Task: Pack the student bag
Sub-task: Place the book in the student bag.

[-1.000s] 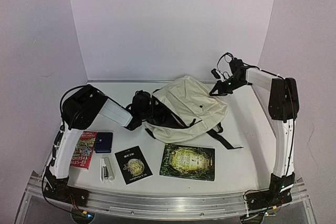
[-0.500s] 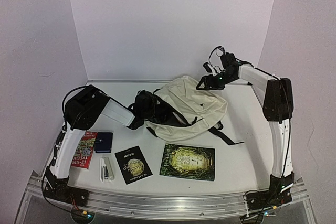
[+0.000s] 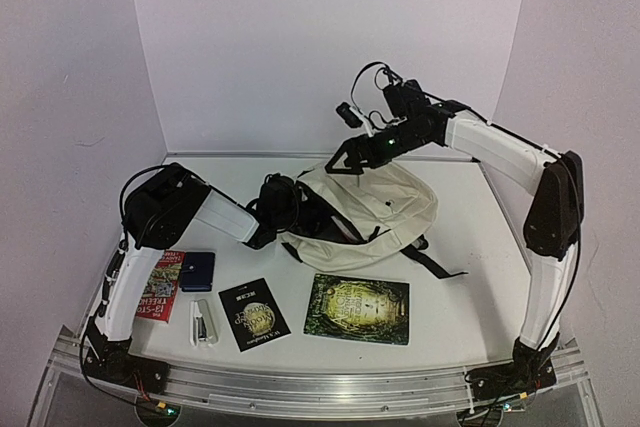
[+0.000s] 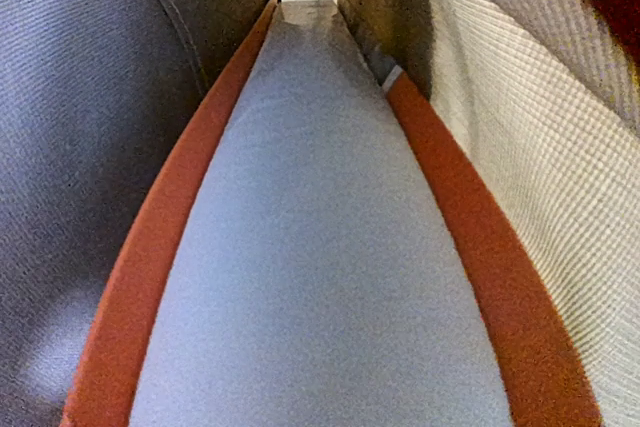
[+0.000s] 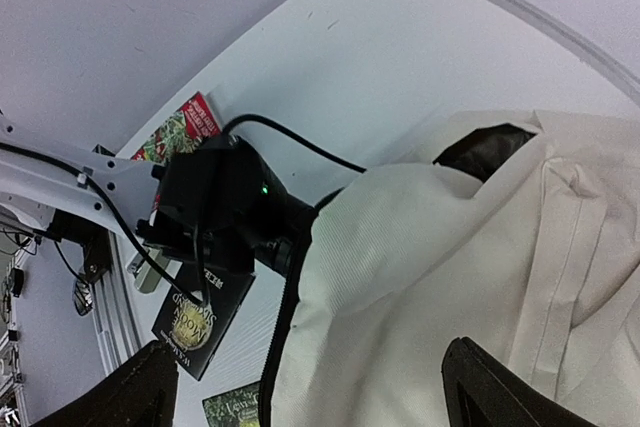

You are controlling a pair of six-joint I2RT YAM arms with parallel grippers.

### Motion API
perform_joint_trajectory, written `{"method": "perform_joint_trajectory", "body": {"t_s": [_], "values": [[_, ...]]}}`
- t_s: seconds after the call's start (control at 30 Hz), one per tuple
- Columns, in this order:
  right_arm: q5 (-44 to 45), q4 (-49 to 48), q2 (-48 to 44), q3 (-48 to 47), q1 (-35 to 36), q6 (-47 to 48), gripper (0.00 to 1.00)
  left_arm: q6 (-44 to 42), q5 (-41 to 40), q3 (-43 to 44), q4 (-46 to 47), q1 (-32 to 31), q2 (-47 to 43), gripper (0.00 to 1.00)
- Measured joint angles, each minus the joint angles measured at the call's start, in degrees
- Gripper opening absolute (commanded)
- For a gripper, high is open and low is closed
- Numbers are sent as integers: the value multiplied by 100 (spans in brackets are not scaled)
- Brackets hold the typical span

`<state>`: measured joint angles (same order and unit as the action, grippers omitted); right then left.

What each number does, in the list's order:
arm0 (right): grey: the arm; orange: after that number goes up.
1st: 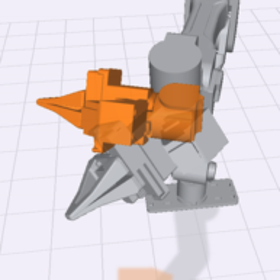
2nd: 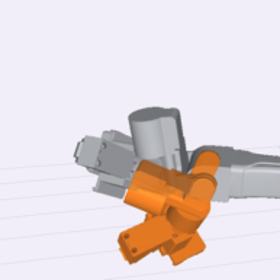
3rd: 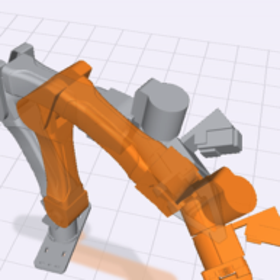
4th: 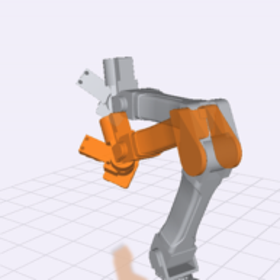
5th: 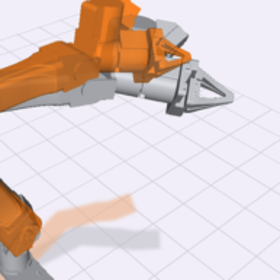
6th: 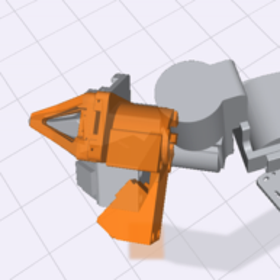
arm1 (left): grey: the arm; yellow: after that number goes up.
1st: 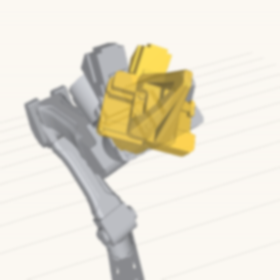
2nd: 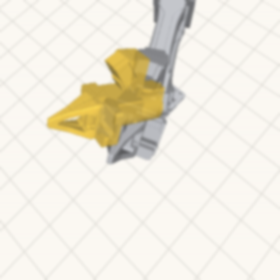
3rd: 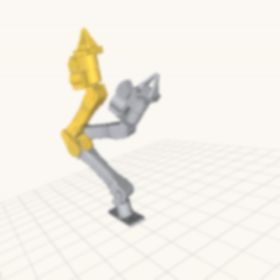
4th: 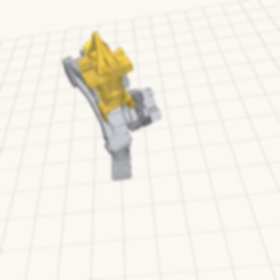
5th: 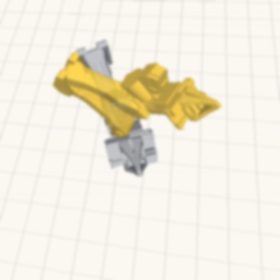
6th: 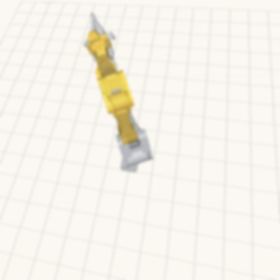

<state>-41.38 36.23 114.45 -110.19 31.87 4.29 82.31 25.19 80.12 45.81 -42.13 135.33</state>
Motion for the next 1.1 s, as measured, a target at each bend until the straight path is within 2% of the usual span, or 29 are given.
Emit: {"method": "perform_joint_trajectory", "body": {"t_s": [0.17,0.3,0.47,0.6,0.63,0.73,0.8,0.9,1.0,1.03,1.1], "values": [[173,244,0,530,-8,58,89,4,-31,12,-21,-6,0,13],[402,390,0,822,59,144,77,2,-35,13,-21,-9,2,13],[483,472,0,859,248,196,67,5,-35,130,-25,-9,90,13],[529,559,70,778,388,175,45,17,-35,212,-25,-9,162,13],[561,567,110,729,412,191,34,19,-37,220,-21,-9,170,15],[748,586,190,633,458,258,10,12,-42,220,-21,-9,170,31],[927,601,192,624,457,279,0,31,-61,220,-14,-9,170,43],[1129,634,192,569,431,295,0,39,-108,195,44,-9,170,59],[1232,670,192,473,384,308,0,9,-146,104,109,-9,167,86],[1253,684,192,438,369,302,0,8,-155,74,125,-9,154,92],[1292,700,192,373,338,289,0,-27,-187,7,147,-9,82,98]]}}
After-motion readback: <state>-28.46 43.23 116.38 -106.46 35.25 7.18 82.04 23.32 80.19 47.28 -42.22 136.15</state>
